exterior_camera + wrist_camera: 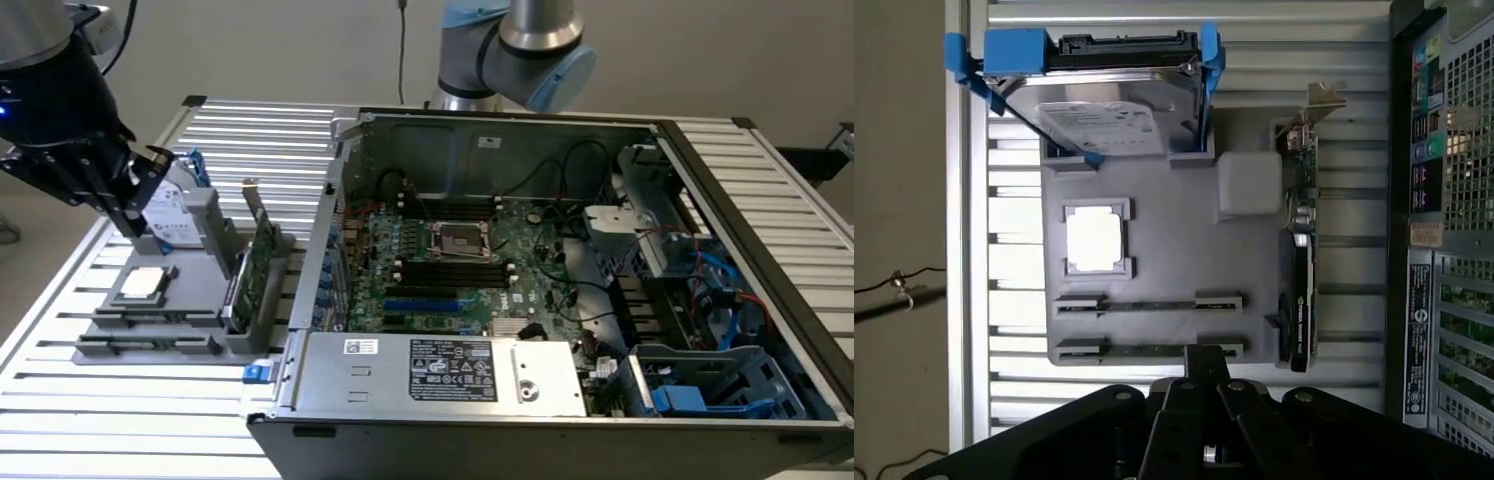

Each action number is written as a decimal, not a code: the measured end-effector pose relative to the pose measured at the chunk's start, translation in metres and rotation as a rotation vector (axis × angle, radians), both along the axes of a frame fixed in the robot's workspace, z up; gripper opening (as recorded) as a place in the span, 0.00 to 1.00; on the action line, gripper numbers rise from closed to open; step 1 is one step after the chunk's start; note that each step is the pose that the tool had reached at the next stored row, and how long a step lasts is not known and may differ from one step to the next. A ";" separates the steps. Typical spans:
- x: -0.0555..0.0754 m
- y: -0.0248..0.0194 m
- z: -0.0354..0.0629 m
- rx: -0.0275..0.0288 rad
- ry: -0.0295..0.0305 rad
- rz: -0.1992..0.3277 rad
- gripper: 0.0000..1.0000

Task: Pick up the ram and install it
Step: 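Reach for the ram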

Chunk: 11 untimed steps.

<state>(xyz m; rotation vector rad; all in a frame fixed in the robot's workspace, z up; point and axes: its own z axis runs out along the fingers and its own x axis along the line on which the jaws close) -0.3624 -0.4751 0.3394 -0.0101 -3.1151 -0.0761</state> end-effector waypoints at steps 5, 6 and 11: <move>-0.007 -0.0016 -0.0027 0.0000 -0.0001 0.011 0.11; -0.009 -0.0019 -0.0027 -0.0001 0.0002 0.014 0.11; -0.009 -0.0023 -0.0027 0.0000 0.0000 0.015 0.11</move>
